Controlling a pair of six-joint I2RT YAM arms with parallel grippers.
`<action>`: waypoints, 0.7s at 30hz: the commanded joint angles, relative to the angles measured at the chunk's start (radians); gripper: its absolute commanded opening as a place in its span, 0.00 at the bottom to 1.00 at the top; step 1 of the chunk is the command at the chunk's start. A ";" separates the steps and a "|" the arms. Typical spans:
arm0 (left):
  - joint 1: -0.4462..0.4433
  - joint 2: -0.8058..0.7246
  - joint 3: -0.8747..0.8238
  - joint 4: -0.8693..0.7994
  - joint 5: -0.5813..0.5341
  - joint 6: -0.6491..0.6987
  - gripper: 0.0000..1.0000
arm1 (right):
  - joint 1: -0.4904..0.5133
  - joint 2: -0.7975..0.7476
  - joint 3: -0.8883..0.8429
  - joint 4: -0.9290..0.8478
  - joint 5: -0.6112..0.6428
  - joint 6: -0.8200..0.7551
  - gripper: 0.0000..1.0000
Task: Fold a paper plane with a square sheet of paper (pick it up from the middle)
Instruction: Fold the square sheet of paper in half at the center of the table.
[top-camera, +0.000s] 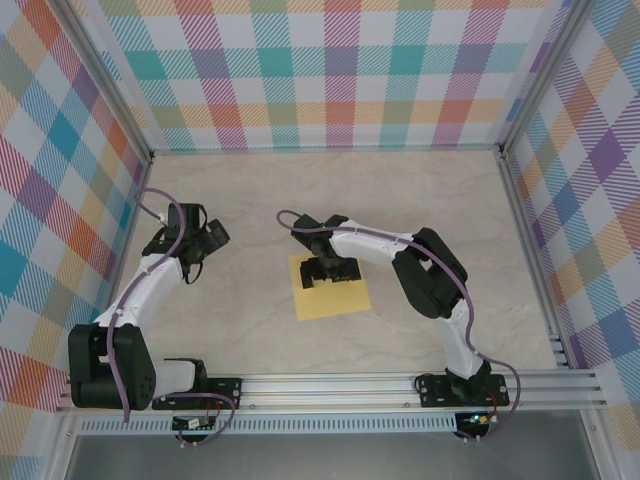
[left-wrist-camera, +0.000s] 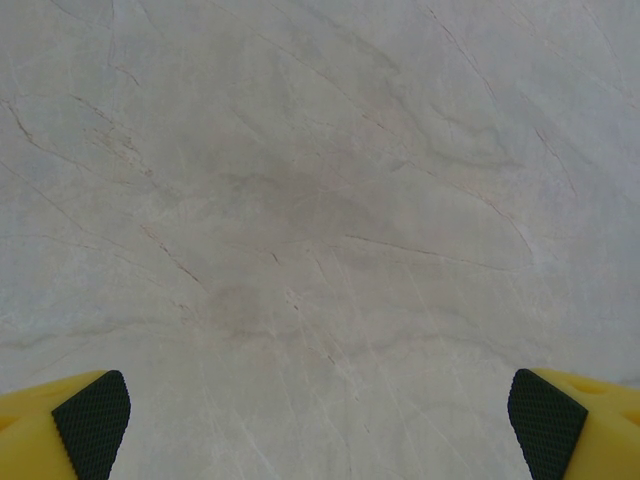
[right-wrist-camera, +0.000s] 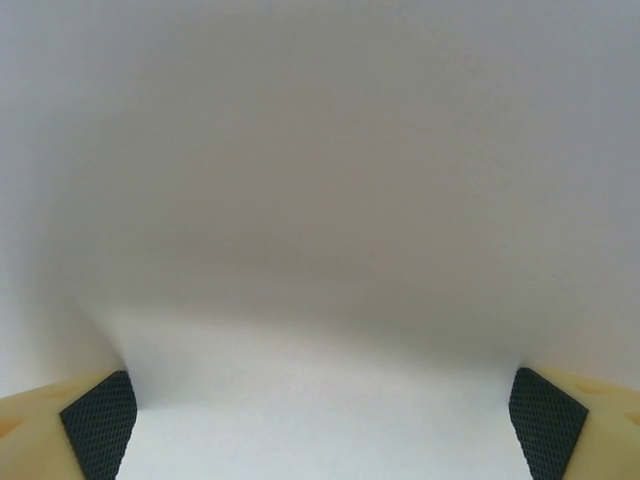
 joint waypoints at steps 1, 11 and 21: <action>0.013 0.008 0.017 -0.020 0.007 -0.004 1.00 | 0.012 0.019 -0.049 -0.017 -0.034 0.024 0.93; 0.012 0.022 -0.022 -0.009 0.156 -0.066 1.00 | 0.012 -0.009 -0.055 0.019 -0.022 0.032 0.82; -0.006 0.032 -0.118 0.079 0.428 -0.163 0.90 | 0.007 -0.131 -0.093 0.184 -0.053 0.054 0.49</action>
